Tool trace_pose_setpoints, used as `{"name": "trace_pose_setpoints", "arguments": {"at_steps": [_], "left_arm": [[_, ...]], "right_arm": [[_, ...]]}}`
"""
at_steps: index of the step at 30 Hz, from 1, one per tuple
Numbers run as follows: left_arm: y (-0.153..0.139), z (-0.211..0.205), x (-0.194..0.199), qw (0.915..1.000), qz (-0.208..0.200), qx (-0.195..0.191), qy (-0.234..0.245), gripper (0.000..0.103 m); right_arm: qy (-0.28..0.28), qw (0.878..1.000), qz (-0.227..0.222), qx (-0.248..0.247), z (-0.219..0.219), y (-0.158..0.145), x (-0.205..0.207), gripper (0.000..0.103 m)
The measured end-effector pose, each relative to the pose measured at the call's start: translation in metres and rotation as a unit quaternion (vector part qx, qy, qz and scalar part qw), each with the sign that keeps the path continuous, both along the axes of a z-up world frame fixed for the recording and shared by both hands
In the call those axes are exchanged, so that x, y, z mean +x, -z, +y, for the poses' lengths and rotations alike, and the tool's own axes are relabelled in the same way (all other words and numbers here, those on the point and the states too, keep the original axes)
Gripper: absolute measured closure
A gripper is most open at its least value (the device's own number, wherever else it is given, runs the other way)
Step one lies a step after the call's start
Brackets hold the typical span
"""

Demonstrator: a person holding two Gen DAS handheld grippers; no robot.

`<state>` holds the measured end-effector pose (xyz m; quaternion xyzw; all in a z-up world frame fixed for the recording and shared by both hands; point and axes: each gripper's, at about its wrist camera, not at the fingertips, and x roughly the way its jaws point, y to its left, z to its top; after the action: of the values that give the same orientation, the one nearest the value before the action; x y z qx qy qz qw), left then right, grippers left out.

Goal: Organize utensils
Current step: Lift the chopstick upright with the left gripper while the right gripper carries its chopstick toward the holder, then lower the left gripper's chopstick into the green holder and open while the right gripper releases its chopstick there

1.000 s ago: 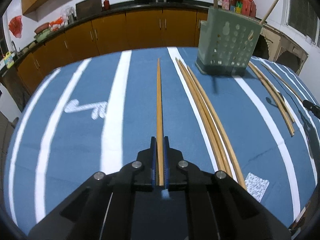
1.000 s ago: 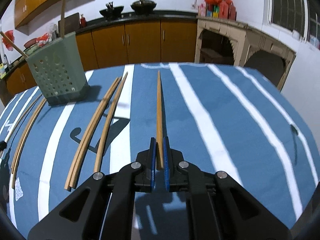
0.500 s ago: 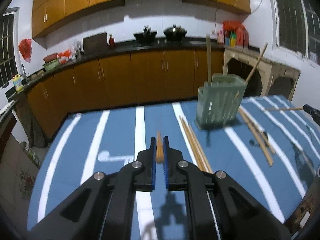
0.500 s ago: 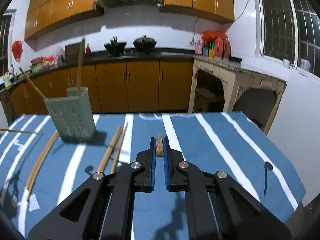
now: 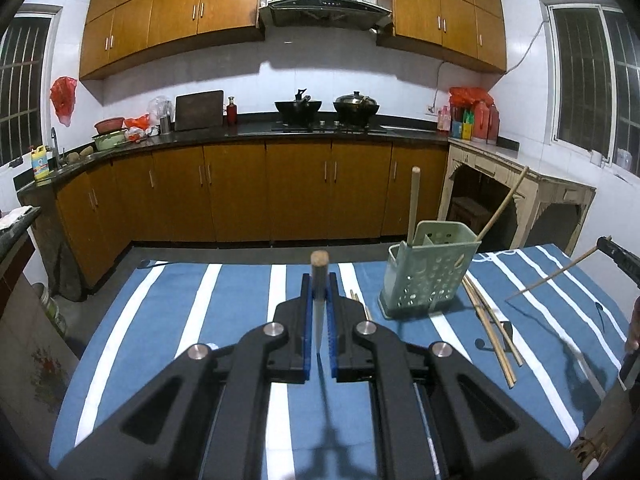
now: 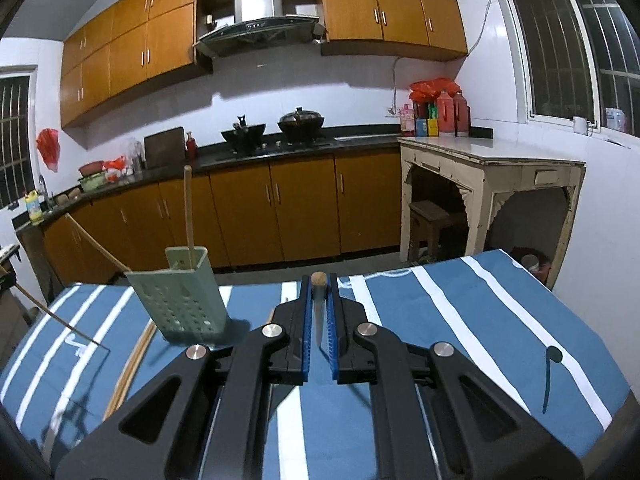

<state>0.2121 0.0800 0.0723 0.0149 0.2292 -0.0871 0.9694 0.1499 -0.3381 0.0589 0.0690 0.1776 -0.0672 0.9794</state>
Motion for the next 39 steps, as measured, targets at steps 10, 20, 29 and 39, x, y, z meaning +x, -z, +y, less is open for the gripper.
{"name": "trace_pose_setpoints", "arguments": {"at_steps": [10, 20, 29, 39], "left_arm": [[-0.017, -0.002, 0.0, 0.9999, -0.011, -0.002, 0.0, 0.096], [-0.05, -0.012, -0.011, 0.9987, -0.004, -0.031, 0.039, 0.096], [-0.105, -0.054, -0.015, 0.9934, -0.04, -0.056, 0.092, 0.096], [-0.141, -0.086, -0.007, 0.9899, -0.073, -0.064, 0.103, 0.096]], "right_arm": [[-0.024, 1.0, -0.012, 0.0, 0.012, -0.023, 0.001, 0.095], [-0.098, 0.993, -0.012, 0.066, 0.021, -0.056, 0.003, 0.095], [-0.149, 0.985, -0.054, 0.062, 0.057, -0.095, 0.008, 0.095], [-0.148, 0.982, -0.084, 0.079, 0.061, -0.114, 0.023, 0.095]]}}
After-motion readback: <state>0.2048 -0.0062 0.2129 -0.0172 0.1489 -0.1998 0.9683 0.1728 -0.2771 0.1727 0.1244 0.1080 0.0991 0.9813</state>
